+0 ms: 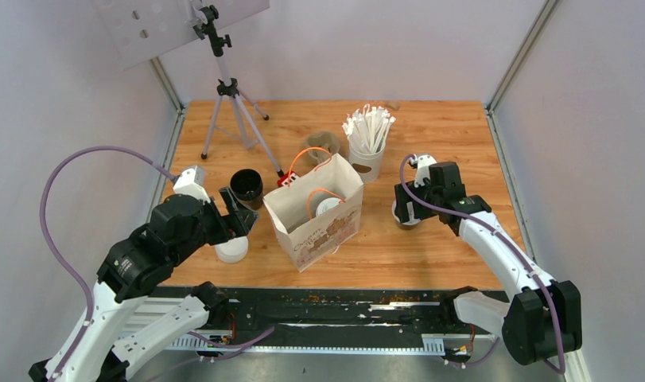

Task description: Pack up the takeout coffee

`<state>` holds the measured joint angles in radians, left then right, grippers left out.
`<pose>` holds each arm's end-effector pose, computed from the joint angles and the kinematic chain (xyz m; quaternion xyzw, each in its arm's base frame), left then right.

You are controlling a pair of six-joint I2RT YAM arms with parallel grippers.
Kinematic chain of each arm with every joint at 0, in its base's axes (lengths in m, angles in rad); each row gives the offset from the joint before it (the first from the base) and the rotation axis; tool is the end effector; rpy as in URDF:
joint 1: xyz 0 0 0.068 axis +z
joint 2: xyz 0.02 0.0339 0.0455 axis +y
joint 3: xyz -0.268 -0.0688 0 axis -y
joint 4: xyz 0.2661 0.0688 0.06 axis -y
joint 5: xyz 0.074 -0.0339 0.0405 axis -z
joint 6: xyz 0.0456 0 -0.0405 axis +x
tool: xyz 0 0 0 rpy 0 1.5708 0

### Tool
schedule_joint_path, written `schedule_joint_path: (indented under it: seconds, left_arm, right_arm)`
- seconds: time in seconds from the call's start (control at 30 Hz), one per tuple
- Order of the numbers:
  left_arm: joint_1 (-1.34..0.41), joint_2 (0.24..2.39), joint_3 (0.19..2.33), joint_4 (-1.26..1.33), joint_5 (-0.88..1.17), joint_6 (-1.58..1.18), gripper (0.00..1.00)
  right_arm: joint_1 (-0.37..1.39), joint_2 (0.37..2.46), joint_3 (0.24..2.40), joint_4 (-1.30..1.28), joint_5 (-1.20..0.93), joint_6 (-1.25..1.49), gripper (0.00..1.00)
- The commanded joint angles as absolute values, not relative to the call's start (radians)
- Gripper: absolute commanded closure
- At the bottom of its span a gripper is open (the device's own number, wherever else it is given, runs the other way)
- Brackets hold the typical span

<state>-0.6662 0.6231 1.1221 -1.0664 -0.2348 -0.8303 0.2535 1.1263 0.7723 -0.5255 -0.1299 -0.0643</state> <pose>0.0908 -0.0579 0.3863 -0.1275 0.8632 -0.2497 0.4199 0.2417 0.0687 0.2276 -0.1703 0.9236 0.0927 0.3308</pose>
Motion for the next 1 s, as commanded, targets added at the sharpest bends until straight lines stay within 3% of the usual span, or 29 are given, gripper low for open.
schedule_joint_path:
  seconds: [0.0, 0.37, 0.67, 0.97]
  left_arm:
    - [-0.666, 0.627, 1.144, -1.037, -0.241, -0.797, 0.04]
    - [-0.666, 0.61, 1.139, -1.033, -0.3, -0.904, 0.0]
    - [-0.666, 0.696, 1.177, -1.083, -0.296, -0.977, 0.06]
    - [-0.666, 0.65, 1.146, -1.022, -0.292, -0.906, 0.03]
  right_arm:
    - [0.25, 1.138, 0.806, -0.524, -0.141, -0.057, 0.23]
    - [0.25, 1.131, 0.804, -0.528, -0.132, -0.015, 0.26]
    - [0.25, 1.086, 0.787, -0.545, -0.109, 0.006, 0.27]
    - [0.25, 1.084, 0.834, -0.593, -0.053, 0.018, 0.01]
